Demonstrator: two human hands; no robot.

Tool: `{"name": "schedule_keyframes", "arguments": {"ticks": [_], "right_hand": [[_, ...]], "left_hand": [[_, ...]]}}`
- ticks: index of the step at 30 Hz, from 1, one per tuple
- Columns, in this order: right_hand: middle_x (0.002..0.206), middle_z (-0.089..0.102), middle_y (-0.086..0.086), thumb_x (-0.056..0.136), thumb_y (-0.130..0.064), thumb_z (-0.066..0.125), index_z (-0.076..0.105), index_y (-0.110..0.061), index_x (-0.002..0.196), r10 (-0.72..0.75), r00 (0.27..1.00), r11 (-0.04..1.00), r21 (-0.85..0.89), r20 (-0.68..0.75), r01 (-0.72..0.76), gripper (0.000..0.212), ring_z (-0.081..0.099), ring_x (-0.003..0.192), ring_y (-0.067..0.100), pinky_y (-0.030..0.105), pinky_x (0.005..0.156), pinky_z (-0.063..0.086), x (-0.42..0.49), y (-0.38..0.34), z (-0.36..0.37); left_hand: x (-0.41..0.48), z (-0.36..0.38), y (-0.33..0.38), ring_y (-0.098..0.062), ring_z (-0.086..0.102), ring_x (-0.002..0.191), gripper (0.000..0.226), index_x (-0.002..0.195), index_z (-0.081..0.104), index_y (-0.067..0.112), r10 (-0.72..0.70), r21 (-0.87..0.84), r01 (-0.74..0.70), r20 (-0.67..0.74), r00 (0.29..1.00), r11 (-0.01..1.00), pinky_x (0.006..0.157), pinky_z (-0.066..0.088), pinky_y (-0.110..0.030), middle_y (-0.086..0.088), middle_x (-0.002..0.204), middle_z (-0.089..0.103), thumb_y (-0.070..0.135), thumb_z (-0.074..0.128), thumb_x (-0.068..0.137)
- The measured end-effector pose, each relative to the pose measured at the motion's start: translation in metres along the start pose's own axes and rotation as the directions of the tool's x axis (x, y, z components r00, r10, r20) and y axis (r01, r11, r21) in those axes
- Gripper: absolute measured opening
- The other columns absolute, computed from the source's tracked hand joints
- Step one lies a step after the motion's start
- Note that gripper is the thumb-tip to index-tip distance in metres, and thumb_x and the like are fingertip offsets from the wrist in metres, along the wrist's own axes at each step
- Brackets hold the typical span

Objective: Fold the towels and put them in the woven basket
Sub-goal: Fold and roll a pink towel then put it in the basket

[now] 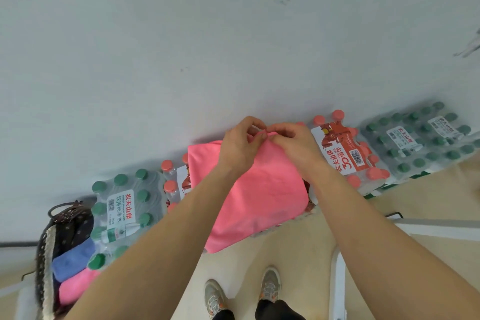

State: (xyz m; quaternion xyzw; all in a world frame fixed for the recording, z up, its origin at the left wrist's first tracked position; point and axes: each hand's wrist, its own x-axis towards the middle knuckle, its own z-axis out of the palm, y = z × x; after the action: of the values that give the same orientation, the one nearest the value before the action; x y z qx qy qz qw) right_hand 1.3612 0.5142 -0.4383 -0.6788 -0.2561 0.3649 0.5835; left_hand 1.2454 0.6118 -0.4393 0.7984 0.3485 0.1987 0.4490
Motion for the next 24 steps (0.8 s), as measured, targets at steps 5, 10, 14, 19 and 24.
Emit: {"name": "schedule_keyframes", "arguments": {"ticks": [5,10,14,19,24], "right_hand": [[0.093,0.077,0.0,0.089,0.002,0.061,0.077,-0.02,0.088,-0.011,1.0,0.996,0.084,-0.019,0.012,0.027,0.07,0.093,0.01,0.022,0.085,0.051,-0.021,-0.002,0.017],[0.097,0.076,0.005,0.088,0.003,0.059,0.079,-0.022,0.089,-0.002,1.0,0.995,0.102,0.014,0.001,0.033,0.07,0.097,0.016,0.027,0.089,0.051,-0.031,-0.004,0.028],[0.088,0.076,0.003,0.087,0.007,0.061,0.077,-0.02,0.085,0.073,0.996,0.982,0.179,-0.058,-0.062,0.031,0.071,0.087,0.013,0.027,0.083,0.051,-0.032,-0.005,0.038],[0.095,0.076,0.005,0.085,0.001,0.069,0.071,-0.017,0.102,0.188,0.977,0.96,0.226,-0.098,-0.162,0.025,0.07,0.084,0.017,0.027,0.066,0.052,-0.031,-0.008,0.039],[0.083,0.068,0.015,0.089,0.003,0.063,0.075,-0.012,0.088,0.287,0.958,0.894,0.354,0.021,-0.275,0.019,0.058,0.064,0.02,0.024,0.049,0.04,-0.034,-0.015,0.033]], "left_hand": [[-0.025,-0.017,0.002,0.002,0.058,0.075,0.009,0.097,0.067,0.023,0.067,0.064,-0.065,-0.024,0.997,0.996,0.07,0.049,-0.024,0.009,0.087,0.069,0.019,0.062,0.091],[-0.04,-0.026,-0.006,-0.011,0.06,0.086,0.014,0.099,0.069,0.021,0.15,0.235,-0.133,-0.058,0.987,0.963,0.073,0.052,-0.039,0.005,0.096,0.065,0.017,0.059,0.09],[-0.047,-0.027,-0.002,-0.014,0.061,0.087,0.013,0.1,0.069,0.021,0.209,0.26,-0.182,-0.08,0.975,0.948,0.071,0.051,-0.039,0.004,0.099,0.061,0.022,0.058,0.093],[-0.044,-0.025,-0.001,-0.006,0.059,0.089,0.01,0.098,0.071,0.023,0.089,0.104,-0.079,-0.092,0.992,0.991,0.081,0.051,-0.033,0.007,0.099,0.061,0.021,0.065,0.091],[-0.042,-0.024,0.001,-0.004,0.06,0.087,0.008,0.096,0.072,0.024,0.05,0.057,-0.045,-0.087,0.995,0.997,0.081,0.052,-0.031,0.007,0.097,0.063,0.023,0.07,0.088]]}}
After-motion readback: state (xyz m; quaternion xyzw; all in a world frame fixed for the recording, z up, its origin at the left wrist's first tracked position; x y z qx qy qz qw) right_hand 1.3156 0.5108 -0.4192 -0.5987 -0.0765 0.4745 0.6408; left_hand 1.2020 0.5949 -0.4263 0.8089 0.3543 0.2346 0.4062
